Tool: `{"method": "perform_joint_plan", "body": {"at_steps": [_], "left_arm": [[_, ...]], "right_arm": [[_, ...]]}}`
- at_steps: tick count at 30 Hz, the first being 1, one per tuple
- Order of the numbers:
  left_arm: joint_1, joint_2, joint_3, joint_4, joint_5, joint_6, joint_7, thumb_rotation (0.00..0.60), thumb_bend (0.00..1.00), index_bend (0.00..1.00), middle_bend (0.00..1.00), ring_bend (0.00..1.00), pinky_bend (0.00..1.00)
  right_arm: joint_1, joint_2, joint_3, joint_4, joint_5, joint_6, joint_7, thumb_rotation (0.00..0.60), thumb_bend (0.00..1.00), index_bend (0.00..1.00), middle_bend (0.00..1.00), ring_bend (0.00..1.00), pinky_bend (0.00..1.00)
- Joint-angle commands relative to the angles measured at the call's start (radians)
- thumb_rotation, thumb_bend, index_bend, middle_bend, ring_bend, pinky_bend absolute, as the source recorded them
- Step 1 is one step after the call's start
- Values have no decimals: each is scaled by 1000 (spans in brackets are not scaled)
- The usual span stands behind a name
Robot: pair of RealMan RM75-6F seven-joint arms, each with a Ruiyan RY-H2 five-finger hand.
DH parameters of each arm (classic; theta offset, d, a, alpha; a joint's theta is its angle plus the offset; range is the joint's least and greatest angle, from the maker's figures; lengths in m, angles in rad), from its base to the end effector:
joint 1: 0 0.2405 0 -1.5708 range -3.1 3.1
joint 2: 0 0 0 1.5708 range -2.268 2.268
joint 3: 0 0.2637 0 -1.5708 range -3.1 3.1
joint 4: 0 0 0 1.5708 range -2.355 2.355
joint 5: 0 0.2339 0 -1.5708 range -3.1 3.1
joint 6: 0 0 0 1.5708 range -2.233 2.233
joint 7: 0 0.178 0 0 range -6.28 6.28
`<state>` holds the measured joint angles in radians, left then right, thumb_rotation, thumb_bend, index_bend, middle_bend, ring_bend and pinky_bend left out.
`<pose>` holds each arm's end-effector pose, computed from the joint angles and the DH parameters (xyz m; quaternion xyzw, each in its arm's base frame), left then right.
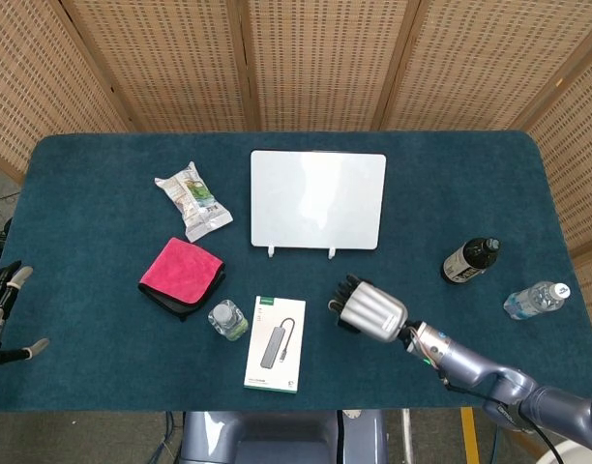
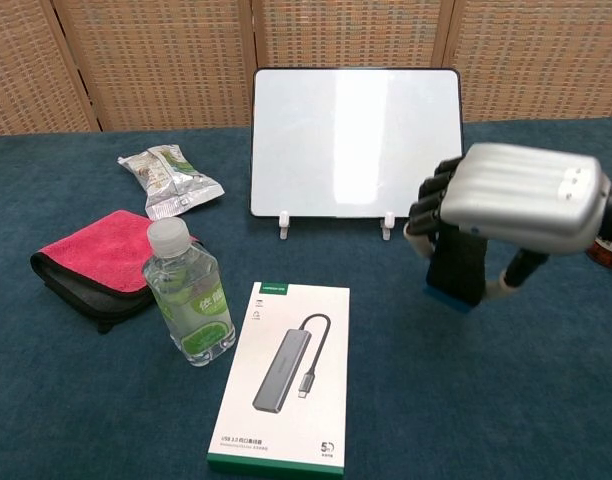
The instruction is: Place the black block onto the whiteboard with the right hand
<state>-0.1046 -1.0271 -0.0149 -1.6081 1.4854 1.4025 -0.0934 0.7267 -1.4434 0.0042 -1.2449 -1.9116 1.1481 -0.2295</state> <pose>-0.3447 0.2159 0.1558 -0.6097 -0.4182 -0.3562 0.5714 -0.1569 -0.3459 -0.0250 0.8656 -0.0029 0.3727 0.3343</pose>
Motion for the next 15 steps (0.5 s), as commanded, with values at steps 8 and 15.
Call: {"method": "perform_joint_plan", "body": {"at_steps": [8, 15], "left_arm": [[-12, 5, -9, 4, -10, -15, -26, 600, 0, 0, 0, 0, 0], [-18, 10, -17, 0, -28, -26, -28, 600, 0, 0, 0, 0, 0]], "right_arm": [[141, -46, 278, 136, 350, -167, -19, 600, 363, 596, 524, 393, 387], [227, -176, 349, 298, 480, -219, -145, 600, 402, 596, 539, 420, 394]]}}
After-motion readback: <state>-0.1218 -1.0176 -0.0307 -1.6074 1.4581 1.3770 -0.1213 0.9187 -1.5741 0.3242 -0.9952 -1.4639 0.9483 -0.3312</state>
